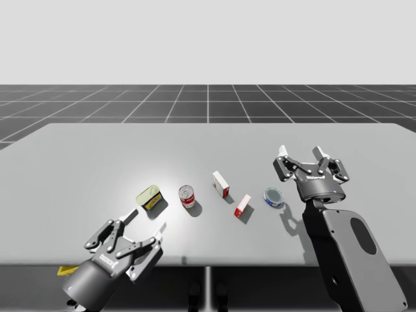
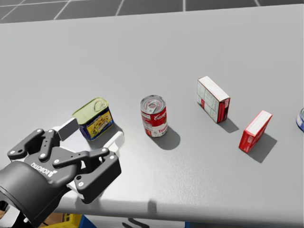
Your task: Grasp the soup can and hold it up.
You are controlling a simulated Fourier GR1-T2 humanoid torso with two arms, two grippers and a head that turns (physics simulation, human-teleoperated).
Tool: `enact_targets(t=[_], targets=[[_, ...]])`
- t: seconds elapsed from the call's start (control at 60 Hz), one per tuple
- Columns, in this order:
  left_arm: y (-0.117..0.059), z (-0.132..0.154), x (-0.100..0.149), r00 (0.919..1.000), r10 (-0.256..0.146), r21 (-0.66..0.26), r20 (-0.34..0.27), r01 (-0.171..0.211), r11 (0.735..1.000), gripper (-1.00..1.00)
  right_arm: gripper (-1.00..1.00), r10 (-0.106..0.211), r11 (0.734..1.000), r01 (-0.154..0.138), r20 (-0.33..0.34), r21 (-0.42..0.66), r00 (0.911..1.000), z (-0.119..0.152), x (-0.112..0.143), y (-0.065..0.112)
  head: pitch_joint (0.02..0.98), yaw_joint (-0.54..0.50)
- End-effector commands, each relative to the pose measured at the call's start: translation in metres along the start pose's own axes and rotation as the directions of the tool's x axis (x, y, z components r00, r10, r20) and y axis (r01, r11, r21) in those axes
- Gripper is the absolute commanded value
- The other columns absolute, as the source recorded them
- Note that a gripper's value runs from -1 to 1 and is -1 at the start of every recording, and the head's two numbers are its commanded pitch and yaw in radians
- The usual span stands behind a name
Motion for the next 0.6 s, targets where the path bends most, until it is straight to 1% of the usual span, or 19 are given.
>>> enact_targets(t=[0.017, 0.133, 0.2, 0.267, 0.283, 0.3, 0.333, 0.417, 0.45, 0.533, 0.6], targets=[[-0.012, -0.018, -0.024, 0.9996, 0.011, -0.012, -0.026, -0.012, 1.000, -1.00, -1.00, -0.002, 1.000, 0.002, 0.000, 0.000, 1.0000, 0.000, 0.000, 0.000, 0.847, 0.14], [-0.018, -0.036, -0.032, 0.9995, 0.006, -0.006, -0.032, -0.006, 1.000, -1.00, -1.00, 0.001, 1.000, -0.001, 0.002, 0.000, 1.0000, 0.000, 0.000, 0.000, 0.845, 0.14], [-0.022, -0.044, -0.034, 0.9990, -0.006, -0.011, -0.044, 0.005, 1.000, -1.00, -1.00, 0.006, 1.000, -0.006, 0.005, -0.001, 1.0000, 0.000, 0.000, 0.000, 0.844, 0.14], [-0.026, -0.052, -0.034, 0.9988, -0.009, -0.007, -0.048, 0.008, 1.000, -1.00, -1.00, 0.023, 1.000, -0.023, 0.038, 0.001, 0.9990, 0.000, 0.001, 0.001, 0.845, 0.14], [-0.027, -0.053, -0.035, 0.9988, -0.011, -0.004, -0.049, 0.010, 1.000, -1.00, -1.00, 0.024, 1.000, -0.024, 0.040, -0.002, 0.9989, 0.001, 0.001, 0.001, 0.844, 0.14], [-0.028, -0.056, -0.035, 0.9987, -0.012, 0.001, -0.050, 0.012, 1.000, -1.00, -1.00, 0.020, 1.000, -0.020, 0.035, 0.001, 0.9992, 0.001, 0.001, 0.001, 0.845, 0.14], [-0.029, -0.061, -0.034, 0.9984, -0.017, 0.010, -0.054, 0.017, 1.000, -1.00, -1.00, 0.032, 1.000, -0.032, 0.040, 0.000, 0.9987, 0.001, 0.000, 0.002, 0.845, 0.14], [-0.030, -0.073, -0.033, 0.9973, -0.020, 0.033, -0.071, 0.023, 0.999, -1.00, -1.00, 0.023, 1.000, -0.023, 0.036, 0.000, 0.9991, 0.001, 0.000, 0.001, 0.845, 0.14], [-0.031, -0.078, -0.033, 0.9971, -0.019, 0.031, -0.073, 0.022, 0.999, -1.00, -1.00, 0.013, 1.000, -0.013, 0.031, -0.001, 0.9994, 0.001, 0.001, 0.001, 0.845, 0.14], [-0.031, -0.089, -0.032, 0.9962, -0.014, 0.035, -0.086, 0.017, 0.999, -1.00, -1.00, 0.007, 1.000, -0.007, 0.025, -0.003, 0.9997, 0.001, 0.001, 0.001, 0.843, 0.14], [-0.032, -0.098, -0.030, 0.9961, -0.025, 0.041, -0.085, 0.028, 0.999, -1.00, -1.00, 0.000, 1.000, 0.000, 0.020, -0.002, 0.9998, 0.001, 0.001, 0.001, 0.844, 0.14]])
